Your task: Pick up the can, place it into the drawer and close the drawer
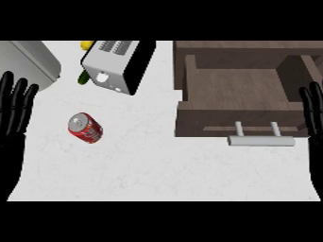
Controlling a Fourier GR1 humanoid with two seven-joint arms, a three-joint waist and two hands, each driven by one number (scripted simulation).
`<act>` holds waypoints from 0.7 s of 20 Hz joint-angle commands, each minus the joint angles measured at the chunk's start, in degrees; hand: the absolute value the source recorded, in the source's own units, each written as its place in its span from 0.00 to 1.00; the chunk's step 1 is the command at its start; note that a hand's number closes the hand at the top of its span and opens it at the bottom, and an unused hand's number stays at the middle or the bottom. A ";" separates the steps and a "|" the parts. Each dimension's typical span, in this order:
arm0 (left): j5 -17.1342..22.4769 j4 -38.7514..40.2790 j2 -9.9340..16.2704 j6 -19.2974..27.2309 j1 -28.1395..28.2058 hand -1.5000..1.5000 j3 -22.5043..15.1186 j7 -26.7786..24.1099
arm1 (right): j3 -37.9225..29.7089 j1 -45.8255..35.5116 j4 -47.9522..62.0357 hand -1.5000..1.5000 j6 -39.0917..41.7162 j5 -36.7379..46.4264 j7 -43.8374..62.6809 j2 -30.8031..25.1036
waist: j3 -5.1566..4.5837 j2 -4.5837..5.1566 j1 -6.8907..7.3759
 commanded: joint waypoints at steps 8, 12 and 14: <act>22.99 8.90 16.40 -35.58 -1.09 0.00 -9.97 2.05 | 0.24 1.02 4.27 0.00 -0.08 -1.39 7.13 0.57 | -0.07 1.30 -2.86; 33.47 14.73 26.57 -49.26 -0.98 0.00 -2.80 -1.31 | -1.93 2.20 1.79 0.00 0.24 -2.07 13.16 -1.77 | 0.03 0.02 -1.36; 37.90 19.44 31.58 -55.40 -2.21 0.00 1.11 -2.56 | -1.95 5.78 1.87 0.00 1.11 -2.72 9.81 -1.30 | 0.17 -0.19 -1.28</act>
